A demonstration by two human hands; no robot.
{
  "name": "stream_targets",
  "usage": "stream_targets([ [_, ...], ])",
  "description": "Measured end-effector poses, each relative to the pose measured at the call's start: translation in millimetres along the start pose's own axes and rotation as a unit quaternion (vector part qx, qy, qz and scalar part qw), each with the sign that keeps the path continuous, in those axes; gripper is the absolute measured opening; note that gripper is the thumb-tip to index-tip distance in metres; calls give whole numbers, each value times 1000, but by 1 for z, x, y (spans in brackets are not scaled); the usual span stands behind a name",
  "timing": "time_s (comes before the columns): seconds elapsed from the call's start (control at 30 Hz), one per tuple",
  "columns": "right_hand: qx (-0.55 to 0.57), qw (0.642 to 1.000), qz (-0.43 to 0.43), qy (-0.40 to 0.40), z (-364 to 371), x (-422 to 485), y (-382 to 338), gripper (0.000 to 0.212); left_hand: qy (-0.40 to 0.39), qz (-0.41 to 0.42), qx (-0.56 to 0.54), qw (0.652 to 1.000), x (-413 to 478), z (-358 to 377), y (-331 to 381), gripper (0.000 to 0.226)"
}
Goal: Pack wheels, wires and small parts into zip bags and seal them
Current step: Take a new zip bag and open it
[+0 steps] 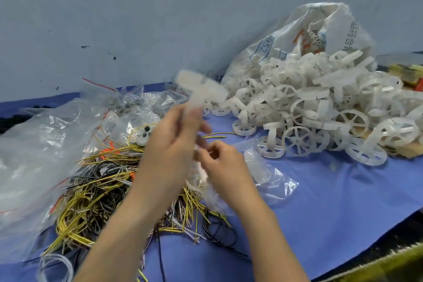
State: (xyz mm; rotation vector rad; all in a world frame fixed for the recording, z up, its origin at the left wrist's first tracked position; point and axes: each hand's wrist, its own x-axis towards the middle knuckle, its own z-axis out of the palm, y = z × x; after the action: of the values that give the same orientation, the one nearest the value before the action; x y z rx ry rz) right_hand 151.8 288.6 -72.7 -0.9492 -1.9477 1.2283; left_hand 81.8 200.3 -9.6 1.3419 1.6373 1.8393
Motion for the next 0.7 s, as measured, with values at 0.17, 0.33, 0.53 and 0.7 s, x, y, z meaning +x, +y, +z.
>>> stream_targets([
  [0.17, 25, 999, -13, 40, -7, 3, -9, 17, -21, -241, -159, 957, -16, -55, -22, 38],
  [0.33, 37, 998, -17, 53, -9, -2, -17, 17, -80, -180, 87, 977, -30, -57, -33, 24],
  [0.53, 23, 996, -22, 86, -9, -10, -27, 17, -18, -21, 416, 909, -40, -44, -41, 31],
  [0.7, -54, 990, -76, 104, -12, -23, -35, 18, -36, 29, 466, 883, -37, -43, -37, 37],
])
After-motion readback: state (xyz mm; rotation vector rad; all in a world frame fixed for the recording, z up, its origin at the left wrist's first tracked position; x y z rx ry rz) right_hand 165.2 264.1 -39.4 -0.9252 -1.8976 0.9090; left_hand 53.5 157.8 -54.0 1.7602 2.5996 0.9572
